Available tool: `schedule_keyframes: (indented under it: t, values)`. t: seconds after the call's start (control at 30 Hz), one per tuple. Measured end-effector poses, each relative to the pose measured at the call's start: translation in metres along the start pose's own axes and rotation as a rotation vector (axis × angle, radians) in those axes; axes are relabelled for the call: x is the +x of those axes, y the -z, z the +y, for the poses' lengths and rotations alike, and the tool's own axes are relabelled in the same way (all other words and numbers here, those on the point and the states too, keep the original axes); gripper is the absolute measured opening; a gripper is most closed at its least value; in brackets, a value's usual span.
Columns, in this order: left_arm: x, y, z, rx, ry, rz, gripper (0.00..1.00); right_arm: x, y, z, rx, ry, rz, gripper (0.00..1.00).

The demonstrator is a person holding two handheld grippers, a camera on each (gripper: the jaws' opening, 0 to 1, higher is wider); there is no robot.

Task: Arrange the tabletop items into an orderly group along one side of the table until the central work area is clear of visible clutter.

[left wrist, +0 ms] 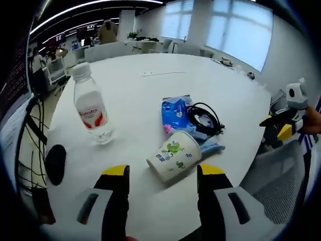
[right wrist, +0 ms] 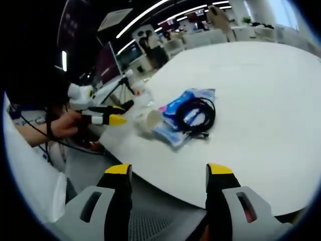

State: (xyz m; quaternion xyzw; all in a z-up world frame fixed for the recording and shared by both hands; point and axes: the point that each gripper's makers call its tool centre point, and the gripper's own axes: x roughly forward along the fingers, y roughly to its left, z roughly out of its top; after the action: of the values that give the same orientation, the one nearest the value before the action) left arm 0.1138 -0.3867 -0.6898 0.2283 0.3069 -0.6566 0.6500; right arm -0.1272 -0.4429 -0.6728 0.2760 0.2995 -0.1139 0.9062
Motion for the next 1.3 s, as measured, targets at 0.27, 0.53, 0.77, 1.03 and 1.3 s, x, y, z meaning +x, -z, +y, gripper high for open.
schedule_keyframes:
  t: [0.27,0.53,0.77,1.03,1.3]
  values:
    - [0.01,0.0,-0.013,0.197,0.031,0.06,0.52,-0.004,-0.004,-0.001,0.027,0.007,-0.031,0.57]
    - [0.02,-0.003,-0.016,0.337,0.054,0.104,0.53,-0.012,-0.012,-0.004,0.048,0.018,-0.07,0.57]
    - [0.028,0.004,-0.02,0.465,0.082,0.161,0.53,-0.015,-0.019,-0.004,0.06,0.025,-0.097,0.57]
    - [0.04,0.004,-0.022,0.561,0.099,0.204,0.53,-0.02,-0.018,-0.007,0.066,0.034,-0.104,0.57]
    - [0.049,0.009,-0.028,0.644,0.142,0.25,0.54,-0.027,-0.009,-0.01,0.085,0.052,-0.11,0.57]
